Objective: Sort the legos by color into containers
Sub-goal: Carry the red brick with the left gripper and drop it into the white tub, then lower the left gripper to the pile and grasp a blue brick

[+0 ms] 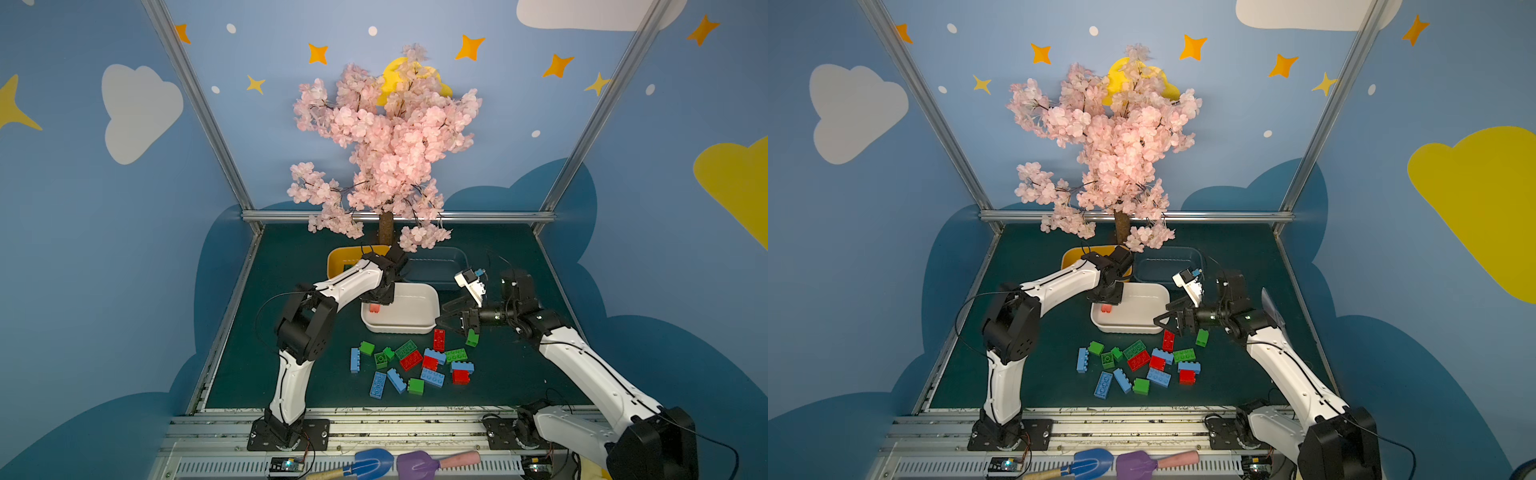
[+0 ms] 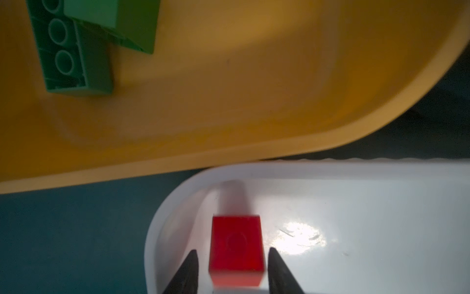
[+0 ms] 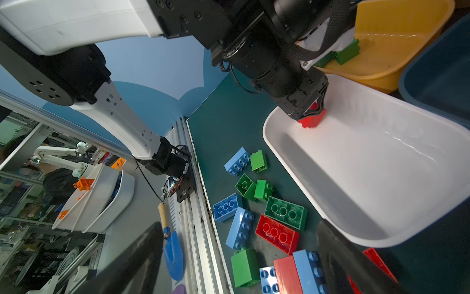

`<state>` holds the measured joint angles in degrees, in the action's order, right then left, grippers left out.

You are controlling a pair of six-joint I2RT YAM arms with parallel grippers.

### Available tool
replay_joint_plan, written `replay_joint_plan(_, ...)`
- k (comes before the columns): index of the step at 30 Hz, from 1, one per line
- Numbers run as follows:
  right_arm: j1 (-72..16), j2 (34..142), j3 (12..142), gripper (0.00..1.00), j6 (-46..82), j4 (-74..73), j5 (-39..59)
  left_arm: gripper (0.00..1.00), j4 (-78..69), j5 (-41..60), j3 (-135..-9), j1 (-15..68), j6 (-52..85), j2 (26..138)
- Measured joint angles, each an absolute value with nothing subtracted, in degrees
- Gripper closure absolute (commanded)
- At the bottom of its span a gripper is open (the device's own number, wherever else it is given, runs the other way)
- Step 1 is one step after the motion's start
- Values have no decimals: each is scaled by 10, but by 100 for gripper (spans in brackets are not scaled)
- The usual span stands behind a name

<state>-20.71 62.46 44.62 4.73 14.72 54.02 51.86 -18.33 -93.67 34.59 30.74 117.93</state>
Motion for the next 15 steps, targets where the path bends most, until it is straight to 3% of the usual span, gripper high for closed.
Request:
replay_joint_plan(2,-207,623,446,8,47,147,540,32,526,-184,-937,348,304,1173)
replay_joint_plan(5,-207,623,446,8,47,147,540,26,541,-182,-937,354,301,1151)
replay_joint_plan(9,-207,623,446,8,47,147,540,23,556,-180,-916,365,301,1080)
replay_joint_plan(15,-207,623,446,8,47,146,541,19,572,-158,-778,373,329,926)
